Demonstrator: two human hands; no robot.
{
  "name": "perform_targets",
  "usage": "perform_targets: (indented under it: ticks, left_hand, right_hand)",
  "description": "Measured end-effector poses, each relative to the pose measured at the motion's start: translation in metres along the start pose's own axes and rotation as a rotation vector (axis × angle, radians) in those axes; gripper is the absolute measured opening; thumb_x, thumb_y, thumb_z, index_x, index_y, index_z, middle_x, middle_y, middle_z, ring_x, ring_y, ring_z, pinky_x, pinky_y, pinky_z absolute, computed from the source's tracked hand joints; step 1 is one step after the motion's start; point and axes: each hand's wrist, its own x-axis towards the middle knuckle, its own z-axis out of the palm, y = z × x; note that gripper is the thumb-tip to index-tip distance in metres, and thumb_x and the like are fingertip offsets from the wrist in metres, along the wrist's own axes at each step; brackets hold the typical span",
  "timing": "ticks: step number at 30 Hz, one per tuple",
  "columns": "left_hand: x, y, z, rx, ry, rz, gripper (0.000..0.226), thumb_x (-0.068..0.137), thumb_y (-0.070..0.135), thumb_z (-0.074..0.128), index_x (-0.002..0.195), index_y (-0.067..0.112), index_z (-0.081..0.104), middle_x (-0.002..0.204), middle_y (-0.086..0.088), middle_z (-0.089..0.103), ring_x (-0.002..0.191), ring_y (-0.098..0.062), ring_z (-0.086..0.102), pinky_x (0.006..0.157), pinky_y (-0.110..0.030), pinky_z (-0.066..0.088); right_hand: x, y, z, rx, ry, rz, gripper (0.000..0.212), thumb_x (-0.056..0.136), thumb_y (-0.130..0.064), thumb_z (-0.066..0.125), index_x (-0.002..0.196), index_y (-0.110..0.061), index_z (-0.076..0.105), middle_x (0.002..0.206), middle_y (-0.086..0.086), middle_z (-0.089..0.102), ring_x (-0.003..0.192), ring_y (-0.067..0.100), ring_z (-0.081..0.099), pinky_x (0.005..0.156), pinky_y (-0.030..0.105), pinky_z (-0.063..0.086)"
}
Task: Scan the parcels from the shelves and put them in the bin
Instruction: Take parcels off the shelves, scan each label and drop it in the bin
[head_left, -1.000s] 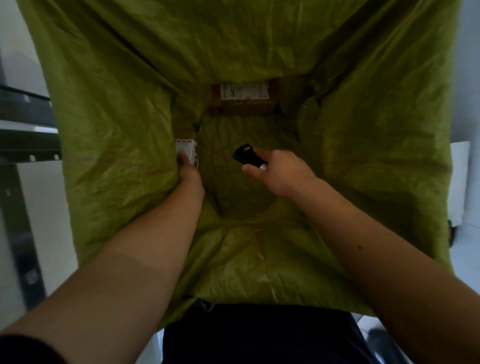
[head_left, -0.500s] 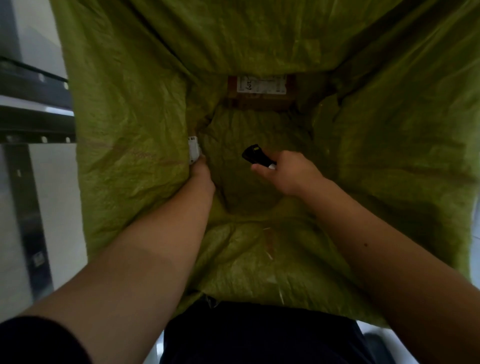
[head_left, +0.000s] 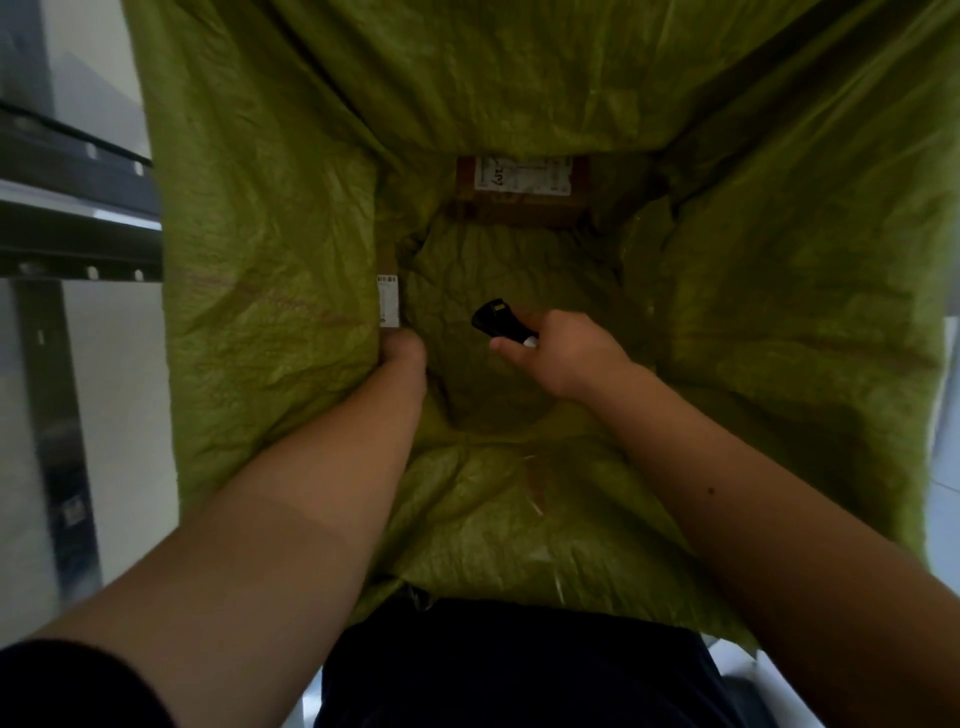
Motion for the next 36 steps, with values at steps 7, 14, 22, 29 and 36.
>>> perform_targets:
  ticks: [7,14,22,29,36]
  left_hand:
    - [-0.046,-0.013,-0.015,-0.065,-0.132,0.184,0.059,0.109,0.007,0.044,0.164,0.011,0.022,0.166,-0.014,0.033,0.151,-0.031,0.035,0.119,-0.031,0.028]
    - [-0.053,-0.045,-0.024,0.348,-0.16,0.468,0.088,0.099,0.027,0.065,0.167,0.033,0.011,0.173,-0.007,0.012,0.156,-0.033,0.024,0.128,-0.04,0.022]
    - [-0.109,-0.047,-0.044,0.637,-0.107,0.697,0.081,0.101,0.047,0.06,0.167,0.032,0.014,0.175,-0.008,0.003,0.159,-0.037,0.014,0.126,-0.051,0.027]
    - [-0.153,-0.045,-0.071,0.816,0.097,0.931,0.078,0.102,0.062,0.047,0.166,0.032,0.014,0.174,-0.01,0.006,0.159,-0.033,0.012,0.126,-0.053,0.023]
    - [-0.215,-0.05,-0.117,0.768,0.312,1.034,0.076,0.101,0.07,0.038,0.165,0.035,0.019,0.174,-0.01,0.012,0.161,-0.03,0.005,0.129,-0.052,0.011]
  right_hand:
    - [-0.01,0.008,-0.002,-0.086,0.02,0.037,0.075,0.093,-0.073,0.052,0.155,-0.031,0.044,0.125,0.005,0.066,0.106,0.025,0.065,0.086,0.043,0.059]
    - [-0.034,0.019,-0.007,-0.122,0.073,0.041,0.073,0.092,-0.071,0.055,0.154,-0.033,0.043,0.129,0.007,0.064,0.112,0.03,0.063,0.091,0.046,0.057]
    - [-0.074,0.031,-0.016,-0.253,0.179,0.003,0.075,0.096,-0.061,0.056,0.16,-0.041,0.025,0.134,0.018,0.053,0.118,0.039,0.056,0.099,0.053,0.051]
    - [-0.106,0.029,-0.03,-0.253,0.296,-0.098,0.083,0.094,-0.069,0.05,0.162,-0.045,0.01,0.137,0.019,0.052,0.12,0.04,0.055,0.099,0.054,0.051]
    - [-0.137,0.008,-0.055,-0.249,0.4,-0.263,0.082,0.091,-0.079,0.044,0.161,-0.048,0.014,0.138,0.019,0.051,0.119,0.041,0.055,0.1,0.054,0.05]
